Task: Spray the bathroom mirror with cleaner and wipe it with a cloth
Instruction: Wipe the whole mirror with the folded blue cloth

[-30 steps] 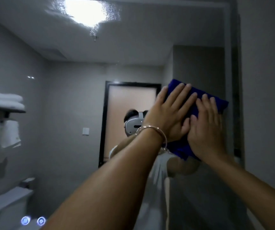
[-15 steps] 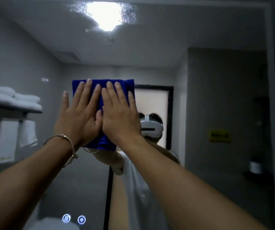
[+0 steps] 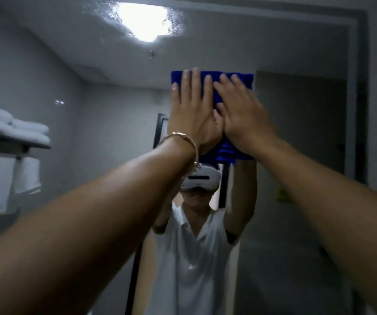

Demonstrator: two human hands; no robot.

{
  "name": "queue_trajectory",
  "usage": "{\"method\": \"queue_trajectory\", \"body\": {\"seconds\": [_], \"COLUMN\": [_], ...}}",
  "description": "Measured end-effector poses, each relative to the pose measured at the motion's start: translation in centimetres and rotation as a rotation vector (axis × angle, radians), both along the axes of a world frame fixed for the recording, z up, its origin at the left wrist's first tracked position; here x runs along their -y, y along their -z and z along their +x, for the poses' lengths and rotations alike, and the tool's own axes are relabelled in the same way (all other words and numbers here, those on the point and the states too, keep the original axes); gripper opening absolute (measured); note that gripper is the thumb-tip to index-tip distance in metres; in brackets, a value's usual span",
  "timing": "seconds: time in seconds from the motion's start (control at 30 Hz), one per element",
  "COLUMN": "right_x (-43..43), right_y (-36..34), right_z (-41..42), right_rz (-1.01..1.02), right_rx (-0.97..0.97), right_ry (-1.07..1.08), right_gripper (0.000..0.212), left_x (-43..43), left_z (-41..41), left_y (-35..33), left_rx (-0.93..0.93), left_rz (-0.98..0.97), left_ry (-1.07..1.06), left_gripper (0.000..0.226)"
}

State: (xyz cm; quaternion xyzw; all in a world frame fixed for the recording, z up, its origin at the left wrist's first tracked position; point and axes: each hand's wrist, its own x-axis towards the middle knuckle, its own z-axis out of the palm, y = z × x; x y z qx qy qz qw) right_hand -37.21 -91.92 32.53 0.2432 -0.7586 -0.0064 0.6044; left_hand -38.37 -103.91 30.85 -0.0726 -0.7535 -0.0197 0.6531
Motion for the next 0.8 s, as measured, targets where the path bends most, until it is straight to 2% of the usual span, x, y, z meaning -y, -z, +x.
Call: {"method": "queue_trajectory", "body": {"seconds": [0.2,0.8], "right_x": [-9.6,-9.5], "right_y": [5.7,10.5], "right_z": [0.0,-0.7], "right_rz": [-0.195,-0.3], "right_rx": [-0.044,-0.125], "right_ry": [0.024,0.013], "right_gripper": [0.053,0.053], "left_x": [-9.2,-9.4], "left_z": [0.1,-0.2], "left_y": [3.8,7.7], "left_rx": [-0.046,-0.096], "left_rz": [-0.205,-0.229], "left_ry": [0.056,0.084], "left_gripper": [0.065,0.062]}}
